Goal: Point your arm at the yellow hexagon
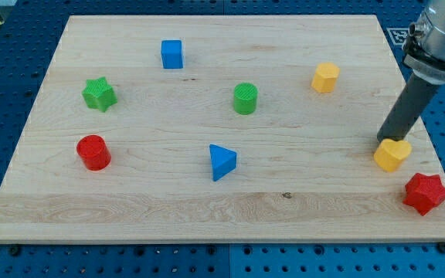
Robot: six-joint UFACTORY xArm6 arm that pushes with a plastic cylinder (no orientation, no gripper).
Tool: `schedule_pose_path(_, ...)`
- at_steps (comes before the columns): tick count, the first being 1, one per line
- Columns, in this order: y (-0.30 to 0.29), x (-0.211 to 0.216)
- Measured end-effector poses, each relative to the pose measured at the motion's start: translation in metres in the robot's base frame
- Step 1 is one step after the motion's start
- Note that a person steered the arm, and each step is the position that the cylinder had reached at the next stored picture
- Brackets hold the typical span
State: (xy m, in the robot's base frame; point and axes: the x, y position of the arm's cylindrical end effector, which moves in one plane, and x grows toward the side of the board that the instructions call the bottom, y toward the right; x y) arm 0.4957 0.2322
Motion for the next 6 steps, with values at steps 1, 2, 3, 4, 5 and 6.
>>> schedule_pose_path(1,0.0,0.01)
schedule_pose_path(2,0.0,0.013)
schedule_pose_path(3,0.0,0.013)
schedule_pose_path(4,-0.022,-0.028)
schedule_pose_path(5,-0.089,-0.075)
schedule_pose_path(6,-0.145,-0.114)
